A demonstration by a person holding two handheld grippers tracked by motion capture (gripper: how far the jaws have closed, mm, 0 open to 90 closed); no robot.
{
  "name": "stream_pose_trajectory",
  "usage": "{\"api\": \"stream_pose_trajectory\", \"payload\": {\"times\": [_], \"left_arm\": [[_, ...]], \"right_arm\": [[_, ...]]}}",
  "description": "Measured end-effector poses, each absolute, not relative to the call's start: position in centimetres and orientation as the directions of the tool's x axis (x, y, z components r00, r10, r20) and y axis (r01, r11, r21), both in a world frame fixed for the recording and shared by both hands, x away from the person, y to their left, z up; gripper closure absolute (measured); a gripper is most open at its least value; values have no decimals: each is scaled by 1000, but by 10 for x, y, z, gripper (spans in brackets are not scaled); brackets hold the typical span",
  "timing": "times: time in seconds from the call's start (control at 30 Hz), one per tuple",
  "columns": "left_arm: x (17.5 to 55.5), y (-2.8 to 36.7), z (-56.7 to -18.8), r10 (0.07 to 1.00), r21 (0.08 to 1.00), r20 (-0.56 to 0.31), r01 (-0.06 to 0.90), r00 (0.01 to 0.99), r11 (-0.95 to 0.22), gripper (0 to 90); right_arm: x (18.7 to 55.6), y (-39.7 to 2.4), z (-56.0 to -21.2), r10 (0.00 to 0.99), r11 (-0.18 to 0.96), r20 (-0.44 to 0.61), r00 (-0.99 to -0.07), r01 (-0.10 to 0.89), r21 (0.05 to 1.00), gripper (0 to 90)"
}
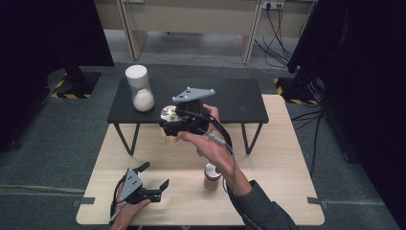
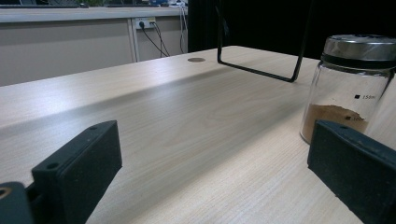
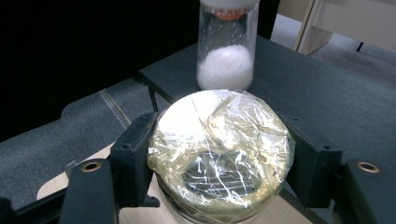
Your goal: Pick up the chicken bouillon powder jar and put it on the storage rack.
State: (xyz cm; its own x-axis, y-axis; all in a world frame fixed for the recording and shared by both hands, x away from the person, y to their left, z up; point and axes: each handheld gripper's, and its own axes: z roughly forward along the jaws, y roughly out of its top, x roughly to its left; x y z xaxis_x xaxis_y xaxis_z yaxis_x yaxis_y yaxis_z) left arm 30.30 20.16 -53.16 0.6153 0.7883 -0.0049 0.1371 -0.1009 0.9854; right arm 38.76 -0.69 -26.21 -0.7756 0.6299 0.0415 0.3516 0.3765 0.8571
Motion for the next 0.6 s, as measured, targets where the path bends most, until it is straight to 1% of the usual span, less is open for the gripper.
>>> {"api": "stream_pose_trajectory", "payload": {"times": [0.3, 0.5, 0.6], "left_arm": [[303, 202, -532, 788, 985, -6, 137, 616, -100, 21], [303, 202, -532, 788, 986, -5, 136, 616, -100, 21], [303, 202, -532, 788, 986, -5, 136, 616, -100, 21]], "right_arm": [[397, -3, -244, 647, 368, 33, -762, 350, 862, 342], [409, 1, -238, 663, 356, 41, -747, 363, 861, 342], [415, 2, -238, 679, 359, 27, -733, 364, 860, 342]]}}
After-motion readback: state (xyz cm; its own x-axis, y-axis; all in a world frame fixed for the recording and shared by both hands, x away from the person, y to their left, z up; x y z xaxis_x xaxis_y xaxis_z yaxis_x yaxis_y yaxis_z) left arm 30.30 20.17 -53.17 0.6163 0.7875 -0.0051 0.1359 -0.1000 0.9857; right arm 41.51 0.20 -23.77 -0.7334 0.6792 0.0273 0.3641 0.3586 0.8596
